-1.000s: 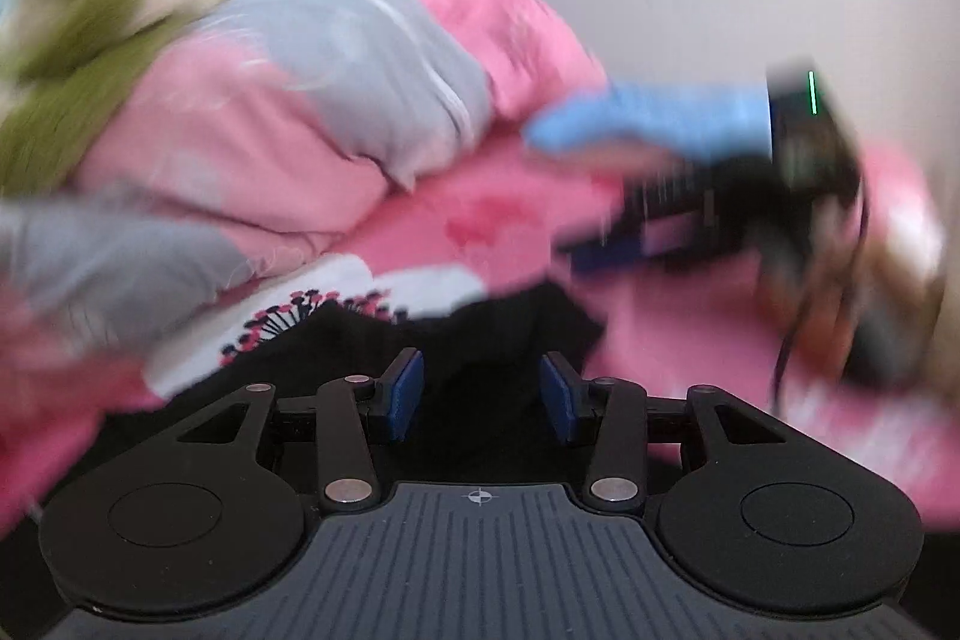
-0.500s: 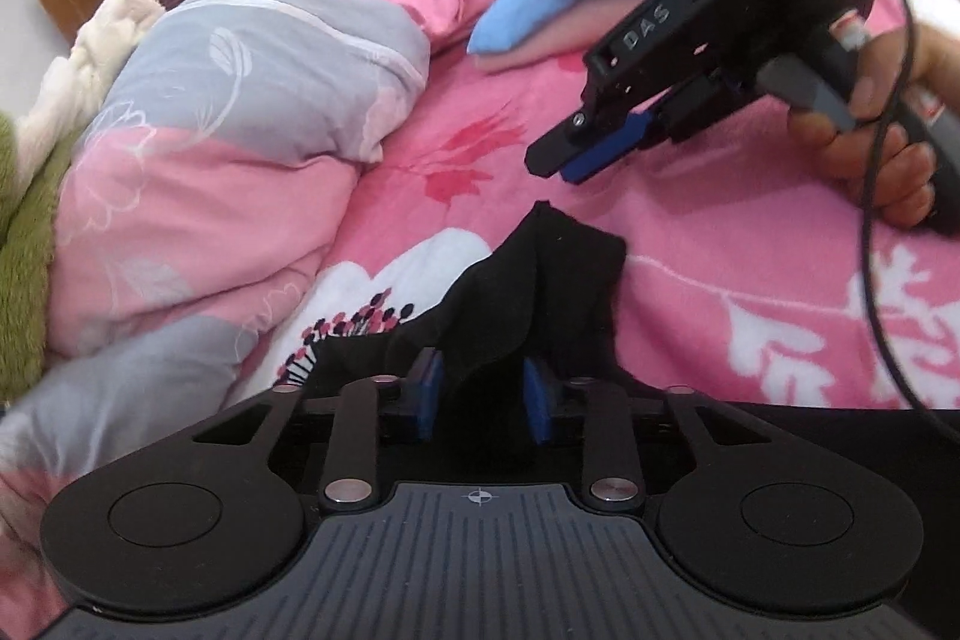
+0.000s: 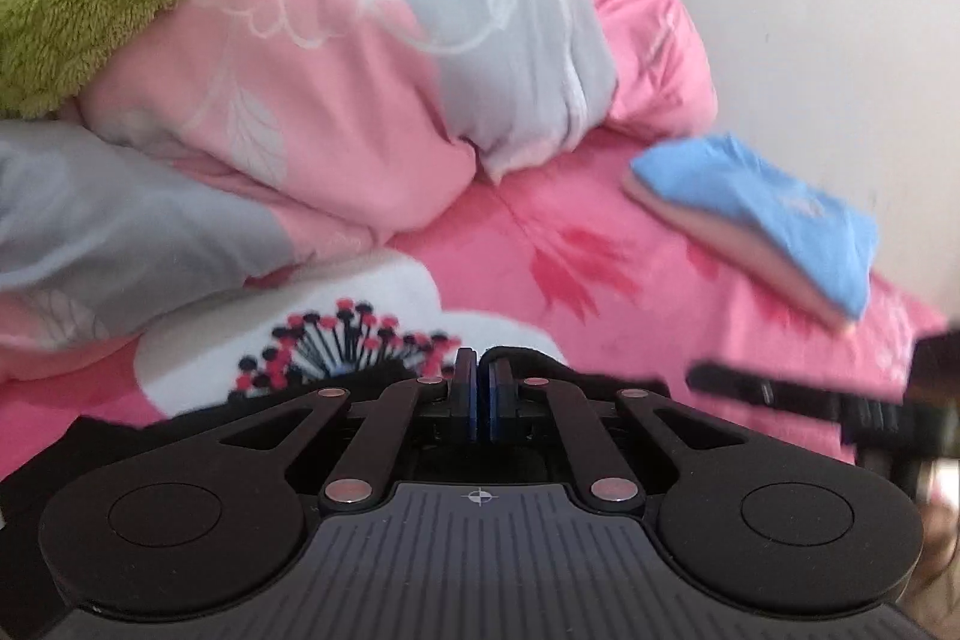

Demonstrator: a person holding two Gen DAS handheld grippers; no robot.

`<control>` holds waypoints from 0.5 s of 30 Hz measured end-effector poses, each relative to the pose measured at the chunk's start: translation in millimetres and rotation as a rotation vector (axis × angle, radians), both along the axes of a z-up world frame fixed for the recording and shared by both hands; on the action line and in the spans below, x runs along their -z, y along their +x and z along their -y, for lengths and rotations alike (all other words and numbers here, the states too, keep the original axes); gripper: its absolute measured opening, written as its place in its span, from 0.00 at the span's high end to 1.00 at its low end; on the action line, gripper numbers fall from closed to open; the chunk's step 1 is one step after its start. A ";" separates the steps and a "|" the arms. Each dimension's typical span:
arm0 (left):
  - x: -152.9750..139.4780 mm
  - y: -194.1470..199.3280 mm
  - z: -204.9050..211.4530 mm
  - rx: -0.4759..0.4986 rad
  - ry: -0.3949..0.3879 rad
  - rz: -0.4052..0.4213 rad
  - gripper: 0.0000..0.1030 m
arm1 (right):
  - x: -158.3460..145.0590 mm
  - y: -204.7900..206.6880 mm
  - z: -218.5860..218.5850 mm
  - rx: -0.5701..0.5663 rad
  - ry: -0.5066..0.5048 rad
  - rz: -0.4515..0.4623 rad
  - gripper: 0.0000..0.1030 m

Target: Fold clothes

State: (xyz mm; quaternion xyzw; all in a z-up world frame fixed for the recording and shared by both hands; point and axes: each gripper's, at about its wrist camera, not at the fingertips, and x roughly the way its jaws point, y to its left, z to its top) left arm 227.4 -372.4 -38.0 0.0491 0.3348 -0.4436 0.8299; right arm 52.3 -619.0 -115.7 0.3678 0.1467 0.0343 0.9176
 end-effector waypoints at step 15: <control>3.3 29.5 17.4 0.024 -0.045 -0.045 0.98 | -49.1 36.1 -73.7 -0.372 -0.753 -0.057 0.71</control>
